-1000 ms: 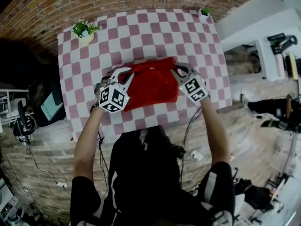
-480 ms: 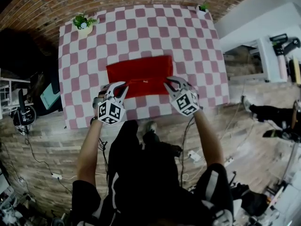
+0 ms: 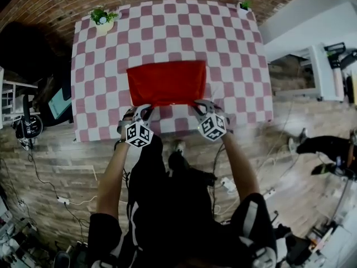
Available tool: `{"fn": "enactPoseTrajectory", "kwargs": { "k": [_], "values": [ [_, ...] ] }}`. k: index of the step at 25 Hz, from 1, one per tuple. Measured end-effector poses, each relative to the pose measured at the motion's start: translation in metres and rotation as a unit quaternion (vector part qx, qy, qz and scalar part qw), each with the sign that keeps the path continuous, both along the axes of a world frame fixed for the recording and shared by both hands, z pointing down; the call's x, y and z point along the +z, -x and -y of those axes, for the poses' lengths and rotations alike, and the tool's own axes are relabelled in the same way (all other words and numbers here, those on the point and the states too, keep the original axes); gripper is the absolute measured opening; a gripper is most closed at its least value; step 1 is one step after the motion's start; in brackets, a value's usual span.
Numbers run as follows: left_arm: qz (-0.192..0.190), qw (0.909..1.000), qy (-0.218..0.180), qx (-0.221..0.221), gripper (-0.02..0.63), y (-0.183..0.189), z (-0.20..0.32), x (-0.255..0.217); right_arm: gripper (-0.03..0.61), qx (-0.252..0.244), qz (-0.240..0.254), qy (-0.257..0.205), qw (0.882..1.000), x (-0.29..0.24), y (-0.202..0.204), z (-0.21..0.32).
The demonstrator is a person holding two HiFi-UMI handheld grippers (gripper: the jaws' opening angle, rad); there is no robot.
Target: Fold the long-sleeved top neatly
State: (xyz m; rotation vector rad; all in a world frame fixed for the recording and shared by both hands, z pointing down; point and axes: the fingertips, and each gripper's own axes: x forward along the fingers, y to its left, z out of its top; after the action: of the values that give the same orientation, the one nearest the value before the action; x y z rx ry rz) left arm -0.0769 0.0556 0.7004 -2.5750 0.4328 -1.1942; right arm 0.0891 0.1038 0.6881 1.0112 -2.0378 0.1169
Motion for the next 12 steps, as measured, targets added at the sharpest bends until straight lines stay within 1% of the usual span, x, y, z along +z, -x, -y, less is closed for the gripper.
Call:
{"fn": "enactPoseTrajectory", "kwargs": {
  "k": [2,4,6,7,9,10,11,12],
  "values": [
    [0.009,0.9998,0.014,-0.009,0.032,0.004,-0.009,0.015,0.043,0.003,-0.003,0.007,1.000,0.011,0.003,-0.006],
    [0.014,0.9988,0.038,-0.025,0.032,0.007,-0.016,0.029,0.043,0.007,-0.012,0.017,1.000,0.021,0.004,-0.010],
    [0.009,0.9971,0.060,-0.046,0.046,0.009,-0.021,0.038,0.044,0.009,-0.023,0.037,0.999,0.031,0.004,-0.016],
    [0.007,0.9960,0.072,-0.052,0.069,0.008,-0.023,0.041,0.050,0.009,-0.025,0.047,0.999,0.035,0.005,-0.019],
    [0.010,0.9938,0.097,-0.054,0.150,0.007,-0.031,0.047,0.113,0.008,-0.023,0.064,0.998,0.040,0.007,-0.023],
    [0.015,0.9930,0.105,-0.052,0.175,0.007,-0.036,0.050,0.128,0.008,-0.021,0.070,0.997,0.042,0.008,-0.026],
    [0.019,0.9924,0.110,-0.051,0.192,0.008,-0.040,0.052,0.142,0.006,-0.018,0.075,0.997,0.044,0.009,-0.029],
    [0.021,0.9920,0.114,-0.051,0.193,0.009,-0.043,0.053,0.149,0.004,-0.016,0.077,0.997,0.044,0.009,-0.032]
  ]
}}
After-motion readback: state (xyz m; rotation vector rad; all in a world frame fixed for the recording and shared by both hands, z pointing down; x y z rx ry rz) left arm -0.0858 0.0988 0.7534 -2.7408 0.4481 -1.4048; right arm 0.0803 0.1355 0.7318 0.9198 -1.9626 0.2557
